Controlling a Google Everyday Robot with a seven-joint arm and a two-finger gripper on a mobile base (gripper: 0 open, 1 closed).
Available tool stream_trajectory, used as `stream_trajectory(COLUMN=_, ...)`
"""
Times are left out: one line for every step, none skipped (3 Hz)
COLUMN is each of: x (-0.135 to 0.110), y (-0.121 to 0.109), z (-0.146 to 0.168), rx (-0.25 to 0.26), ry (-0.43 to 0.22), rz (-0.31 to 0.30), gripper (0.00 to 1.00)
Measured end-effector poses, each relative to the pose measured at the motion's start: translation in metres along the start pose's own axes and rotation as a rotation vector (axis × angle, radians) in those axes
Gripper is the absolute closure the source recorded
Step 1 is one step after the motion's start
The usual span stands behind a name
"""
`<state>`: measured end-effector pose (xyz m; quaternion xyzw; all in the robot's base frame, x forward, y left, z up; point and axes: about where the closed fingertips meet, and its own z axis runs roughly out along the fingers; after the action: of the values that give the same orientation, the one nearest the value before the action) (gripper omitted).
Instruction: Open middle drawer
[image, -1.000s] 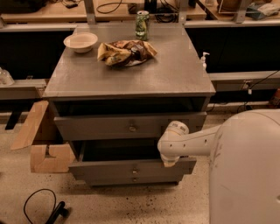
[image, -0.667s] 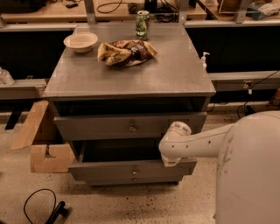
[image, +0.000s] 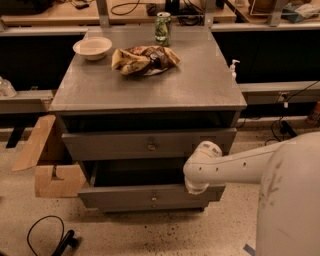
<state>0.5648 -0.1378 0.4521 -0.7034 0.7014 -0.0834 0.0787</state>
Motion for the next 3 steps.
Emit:
stream_trajectory(x=-0.0067, y=0.0247, z=-0.0041, rx=-0.071, ry=-0.043, rz=0.004, gripper=0.86)
stream_trajectory(x=-0.0069, y=0.0246, z=-0.0065, rx=-0.072, ry=-0.044, rz=0.004, gripper=0.62)
stream_trajectory(x=-0.0067, y=0.0257, z=-0.0056, rx=-0.075, ry=-0.044, rz=0.004, gripper=0.39)
